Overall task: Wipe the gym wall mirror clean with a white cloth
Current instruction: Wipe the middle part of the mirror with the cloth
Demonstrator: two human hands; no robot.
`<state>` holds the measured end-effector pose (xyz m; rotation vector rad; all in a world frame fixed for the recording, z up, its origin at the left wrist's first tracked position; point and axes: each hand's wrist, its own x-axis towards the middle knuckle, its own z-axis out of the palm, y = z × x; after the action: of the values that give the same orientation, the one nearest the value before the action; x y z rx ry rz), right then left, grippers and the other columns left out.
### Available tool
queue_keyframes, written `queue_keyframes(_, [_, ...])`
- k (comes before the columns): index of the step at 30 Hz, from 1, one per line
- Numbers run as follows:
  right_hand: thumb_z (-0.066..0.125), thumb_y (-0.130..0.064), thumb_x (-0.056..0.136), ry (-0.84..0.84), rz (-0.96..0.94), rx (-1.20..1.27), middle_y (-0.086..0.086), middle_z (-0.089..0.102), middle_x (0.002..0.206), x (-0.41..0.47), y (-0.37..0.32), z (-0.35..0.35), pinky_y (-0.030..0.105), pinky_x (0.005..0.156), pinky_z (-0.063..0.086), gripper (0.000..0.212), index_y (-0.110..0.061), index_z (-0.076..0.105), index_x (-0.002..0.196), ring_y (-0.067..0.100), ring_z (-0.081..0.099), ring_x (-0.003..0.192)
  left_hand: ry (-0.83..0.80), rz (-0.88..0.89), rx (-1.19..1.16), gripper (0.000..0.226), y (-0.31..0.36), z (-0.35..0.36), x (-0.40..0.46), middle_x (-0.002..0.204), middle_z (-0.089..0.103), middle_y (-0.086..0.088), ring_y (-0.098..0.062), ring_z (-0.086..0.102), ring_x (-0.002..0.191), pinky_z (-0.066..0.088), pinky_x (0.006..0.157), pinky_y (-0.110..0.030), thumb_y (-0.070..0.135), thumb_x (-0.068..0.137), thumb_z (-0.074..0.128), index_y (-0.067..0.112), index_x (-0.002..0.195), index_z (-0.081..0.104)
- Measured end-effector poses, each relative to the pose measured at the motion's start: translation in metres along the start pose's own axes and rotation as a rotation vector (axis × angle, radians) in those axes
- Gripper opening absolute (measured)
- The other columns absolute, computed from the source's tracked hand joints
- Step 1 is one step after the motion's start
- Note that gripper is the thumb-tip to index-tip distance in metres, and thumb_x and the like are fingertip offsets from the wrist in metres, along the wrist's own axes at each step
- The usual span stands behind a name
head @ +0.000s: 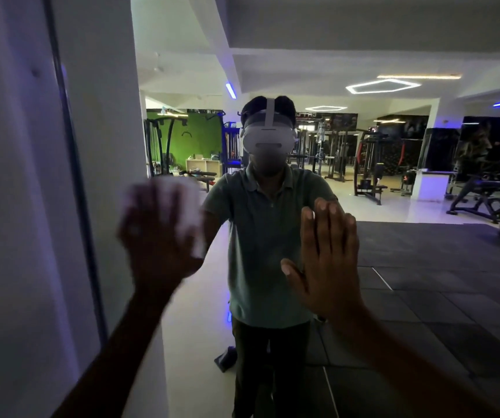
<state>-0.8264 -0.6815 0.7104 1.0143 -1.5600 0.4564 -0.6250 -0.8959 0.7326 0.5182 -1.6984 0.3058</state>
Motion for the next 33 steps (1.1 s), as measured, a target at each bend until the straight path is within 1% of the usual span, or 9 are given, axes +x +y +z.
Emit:
queue_keyframes(3, [0.042, -0.056, 0.104, -0.008, 0.014, -0.003, 0.028, 0.014, 0.172, -0.001, -0.002, 0.004, 0.067, 0.127, 0.014, 0.086, 0.002, 0.023, 0.164, 0.044, 0.008, 0.162, 0.105, -0.494, 0.024, 0.069, -0.030, -0.005, -0.007, 0.172, 0.016, -0.023, -0.042, 0.018, 0.159, 0.019, 0.126, -0.058, 0.050, 0.109, 0.017, 0.015, 0.168, 0.013])
queue_keyframes(5, [0.041, -0.057, 0.104, -0.020, 0.030, -0.005, 0.029, 0.012, 0.172, -0.002, -0.004, 0.006, 0.067, 0.127, 0.013, 0.087, 0.002, 0.021, 0.164, 0.044, 0.007, 0.162, 0.114, -0.549, 0.064, 0.064, 0.014, 0.011, -0.028, 0.172, 0.013, -0.027, -0.047, 0.019, 0.158, 0.020, 0.125, -0.055, 0.046, 0.112, 0.005, 0.018, 0.168, -0.004])
queue_keyframes(11, [0.041, -0.056, 0.105, -0.051, -0.019, 0.032, 0.030, 0.011, 0.171, -0.002, -0.007, -0.002, 0.070, 0.126, 0.012, 0.086, 0.003, 0.020, 0.164, 0.045, 0.006, 0.161, -0.169, 0.256, -0.037, 0.065, 0.067, 0.024, -0.068, 0.177, -0.005, -0.007, -0.035, 0.005, 0.163, 0.002, 0.130, -0.048, 0.050, 0.110, 0.029, 0.030, 0.169, 0.010])
queue_keyframes(16, [0.045, -0.058, 0.105, -0.156, -0.077, 0.033, 0.026, 0.008, 0.174, -0.029, -0.021, -0.002, 0.065, 0.128, 0.013, 0.089, 0.001, 0.016, 0.165, 0.043, 0.007, 0.162, 0.039, -0.283, 0.086, 0.067, -0.015, 0.011, -0.048, 0.176, 0.003, -0.015, -0.039, 0.013, 0.161, 0.017, 0.122, -0.048, 0.049, 0.109, 0.023, 0.026, 0.169, 0.005])
queue_keyframes(19, [0.044, -0.062, 0.102, -0.127, -0.042, -0.030, 0.025, 0.007, 0.174, -0.030, -0.024, 0.007, 0.063, 0.129, 0.007, 0.093, 0.000, 0.017, 0.166, 0.043, 0.007, 0.162, 0.081, -0.591, 0.057, 0.068, 0.025, 0.020, -0.062, 0.172, 0.013, -0.024, -0.042, 0.018, 0.159, 0.026, 0.122, -0.052, 0.045, 0.109, 0.025, 0.013, 0.168, 0.014])
queue_keyframes(24, [0.034, -0.060, 0.106, -0.117, -0.026, 0.017, 0.026, 0.001, 0.174, -0.031, -0.028, 0.008, 0.065, 0.129, 0.007, 0.089, 0.001, 0.010, 0.166, 0.044, 0.005, 0.162, -0.206, 0.305, 0.018, 0.061, 0.054, 0.028, -0.087, 0.176, 0.008, -0.011, -0.033, 0.007, 0.163, 0.004, 0.131, -0.046, 0.049, 0.111, 0.025, 0.026, 0.167, 0.020])
queue_keyframes(28, [0.035, -0.064, 0.104, -0.208, -0.036, 0.062, 0.029, 0.002, 0.173, -0.043, -0.034, -0.002, 0.071, 0.126, 0.013, 0.093, 0.001, 0.008, 0.166, 0.047, 0.003, 0.161, 0.041, -0.271, 0.035, 0.070, -0.041, 0.014, -0.077, 0.167, 0.034, -0.022, -0.036, 0.030, 0.156, 0.016, 0.128, -0.037, 0.053, 0.111, 0.023, 0.006, 0.158, 0.042])
queue_keyframes(31, [0.041, -0.070, 0.101, -0.209, 0.007, 0.021, 0.029, 0.000, 0.173, -0.049, -0.044, 0.007, 0.069, 0.127, 0.009, 0.102, -0.001, 0.005, 0.167, 0.048, 0.002, 0.161, 0.094, -0.606, 0.090, 0.065, -0.031, 0.020, -0.092, 0.171, 0.023, -0.024, -0.040, 0.024, 0.158, 0.019, 0.127, -0.053, 0.048, 0.112, 0.018, 0.016, 0.169, 0.016])
queue_keyframes(33, [0.045, -0.073, 0.098, -0.194, 0.051, 0.002, 0.029, 0.000, 0.173, -0.050, -0.050, 0.013, 0.068, 0.127, 0.007, 0.107, -0.001, 0.005, 0.166, 0.048, 0.002, 0.161, -0.021, -0.578, 0.047, 0.066, 0.022, 0.028, -0.107, 0.171, 0.016, -0.026, -0.045, 0.018, 0.159, 0.013, 0.125, -0.051, 0.050, 0.111, 0.012, 0.021, 0.169, -0.003])
